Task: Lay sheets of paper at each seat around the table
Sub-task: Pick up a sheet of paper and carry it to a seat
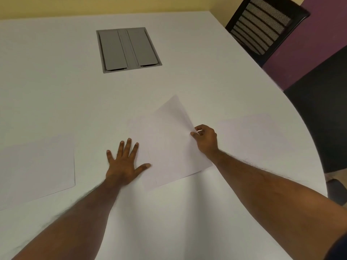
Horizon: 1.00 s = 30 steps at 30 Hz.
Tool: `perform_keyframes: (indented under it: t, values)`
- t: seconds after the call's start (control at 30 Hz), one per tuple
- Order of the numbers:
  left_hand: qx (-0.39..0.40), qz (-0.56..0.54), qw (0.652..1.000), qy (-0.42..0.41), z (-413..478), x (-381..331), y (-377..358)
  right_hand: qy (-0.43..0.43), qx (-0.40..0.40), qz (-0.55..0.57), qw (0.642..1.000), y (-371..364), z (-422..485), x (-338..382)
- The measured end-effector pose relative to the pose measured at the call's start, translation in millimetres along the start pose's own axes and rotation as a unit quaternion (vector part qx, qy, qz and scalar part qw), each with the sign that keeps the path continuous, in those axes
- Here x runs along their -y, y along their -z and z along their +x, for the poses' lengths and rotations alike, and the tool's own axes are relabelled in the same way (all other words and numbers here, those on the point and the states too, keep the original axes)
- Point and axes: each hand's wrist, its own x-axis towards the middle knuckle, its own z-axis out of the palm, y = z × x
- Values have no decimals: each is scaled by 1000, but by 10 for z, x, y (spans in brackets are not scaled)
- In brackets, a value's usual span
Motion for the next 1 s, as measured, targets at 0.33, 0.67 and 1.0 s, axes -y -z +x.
perform_keyframes:
  t: [0.33, 0.67, 1.0]
  values:
    - [-34, -291, 952, 85, -274, -89, 441, -11, 20, 126, 992, 295, -411, 355]
    - [-17, -646, 754, 116, -659, -219, 1133, -43, 22, 227, 973, 424, -1188, 792]
    - [-106, -634, 764, 56, -1541, 181, 1506, -27, 27, 231, 972, 369, -2100, 1080]
